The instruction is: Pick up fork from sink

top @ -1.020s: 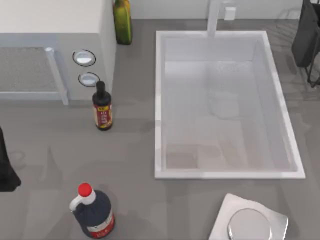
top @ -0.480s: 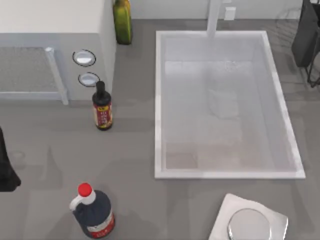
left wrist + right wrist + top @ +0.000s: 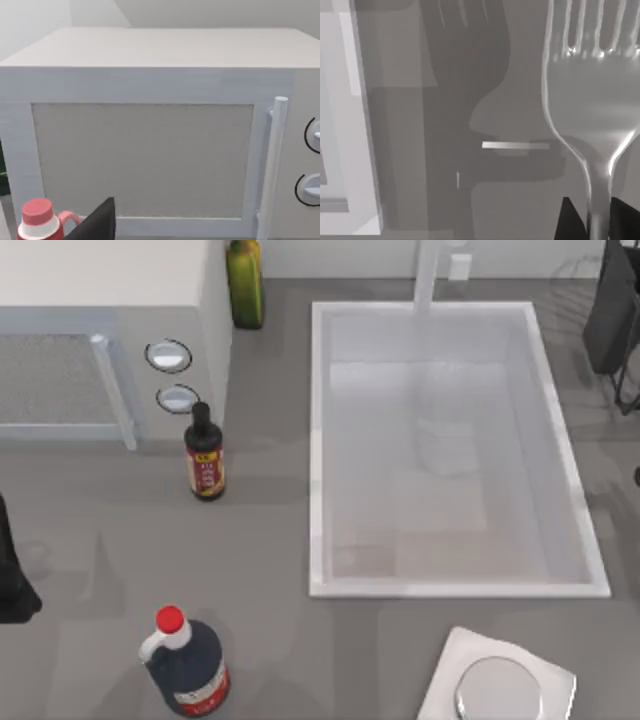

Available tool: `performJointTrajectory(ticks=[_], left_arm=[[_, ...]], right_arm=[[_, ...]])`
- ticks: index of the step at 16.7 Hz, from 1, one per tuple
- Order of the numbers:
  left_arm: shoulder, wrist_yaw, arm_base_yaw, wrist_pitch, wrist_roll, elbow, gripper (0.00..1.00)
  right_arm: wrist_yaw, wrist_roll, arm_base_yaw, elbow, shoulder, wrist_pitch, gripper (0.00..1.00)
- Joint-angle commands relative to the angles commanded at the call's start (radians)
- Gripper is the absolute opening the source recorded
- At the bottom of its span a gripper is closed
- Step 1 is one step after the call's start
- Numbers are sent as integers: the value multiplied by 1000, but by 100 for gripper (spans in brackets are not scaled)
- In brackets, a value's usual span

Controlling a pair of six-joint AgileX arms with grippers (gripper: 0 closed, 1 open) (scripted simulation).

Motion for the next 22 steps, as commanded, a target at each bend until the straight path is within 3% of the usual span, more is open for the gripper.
performJointTrajectory(ticks=[3,16,22], left_arm=[[0,0,0,0,0,0,100],[0,0,0,0,0,0,100],[0,0,0,0,0,0,100]], right_arm=[[0,0,0,0,0,0,0],[0,0,0,0,0,0,98],[0,0,0,0,0,0,100]])
